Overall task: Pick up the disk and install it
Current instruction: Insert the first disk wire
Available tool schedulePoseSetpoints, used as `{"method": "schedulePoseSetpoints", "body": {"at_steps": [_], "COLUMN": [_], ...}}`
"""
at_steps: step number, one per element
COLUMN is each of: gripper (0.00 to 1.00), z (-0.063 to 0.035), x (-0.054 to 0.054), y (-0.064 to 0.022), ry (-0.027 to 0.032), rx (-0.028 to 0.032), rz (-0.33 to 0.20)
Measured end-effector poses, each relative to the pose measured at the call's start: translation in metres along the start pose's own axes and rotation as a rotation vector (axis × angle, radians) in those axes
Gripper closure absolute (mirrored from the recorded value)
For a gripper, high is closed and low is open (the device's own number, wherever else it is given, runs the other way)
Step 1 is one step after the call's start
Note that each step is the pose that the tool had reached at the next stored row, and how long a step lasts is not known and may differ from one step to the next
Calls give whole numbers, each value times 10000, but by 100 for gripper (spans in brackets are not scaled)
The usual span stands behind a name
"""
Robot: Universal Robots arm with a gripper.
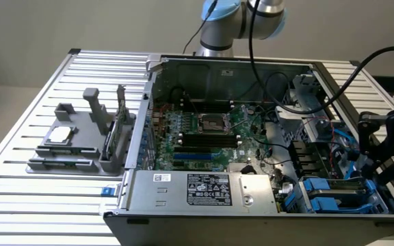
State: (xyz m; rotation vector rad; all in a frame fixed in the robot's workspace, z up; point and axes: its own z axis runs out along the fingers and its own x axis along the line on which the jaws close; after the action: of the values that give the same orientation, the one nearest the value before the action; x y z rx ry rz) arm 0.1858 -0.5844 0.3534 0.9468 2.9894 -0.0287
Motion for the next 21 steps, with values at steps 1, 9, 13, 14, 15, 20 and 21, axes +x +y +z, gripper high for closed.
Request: {"method": "schedulePoseSetpoints", "body": {"at_steps": [1,9,13,14,15,20,21], "gripper": [70,70,62,62,62,71,71], "z": [2,45,64,65,67,71,72], "x": [-4,-24,-34,-36,-37,-41,-42], "y": [7,43,59,62,65,76,79], "ry": [4,94,133,144,160,242,256], "rx": [5,99,149,165,178,252,265], "rz": [42,421,611,661,708,948,993]}}
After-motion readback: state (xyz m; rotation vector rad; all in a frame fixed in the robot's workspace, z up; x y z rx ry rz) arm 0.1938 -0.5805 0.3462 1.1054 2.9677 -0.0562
